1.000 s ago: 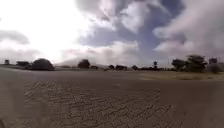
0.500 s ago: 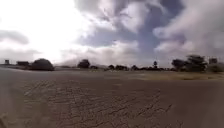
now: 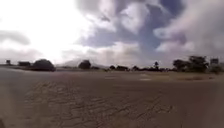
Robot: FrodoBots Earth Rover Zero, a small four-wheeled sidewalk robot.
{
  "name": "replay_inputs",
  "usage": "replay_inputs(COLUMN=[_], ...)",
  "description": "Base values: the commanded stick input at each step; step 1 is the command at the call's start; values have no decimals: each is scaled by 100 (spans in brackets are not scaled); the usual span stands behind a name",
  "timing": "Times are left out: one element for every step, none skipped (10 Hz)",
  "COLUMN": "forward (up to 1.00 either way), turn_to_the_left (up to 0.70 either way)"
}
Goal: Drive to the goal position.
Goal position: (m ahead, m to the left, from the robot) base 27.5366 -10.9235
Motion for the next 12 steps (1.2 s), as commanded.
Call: replay_inputs(forward=[83,85,85,100,100,100,100,100,100,100,100,100], turn_to_the_left=[0,0,0,0,0,0,0,0,0,-13,-31,-37])
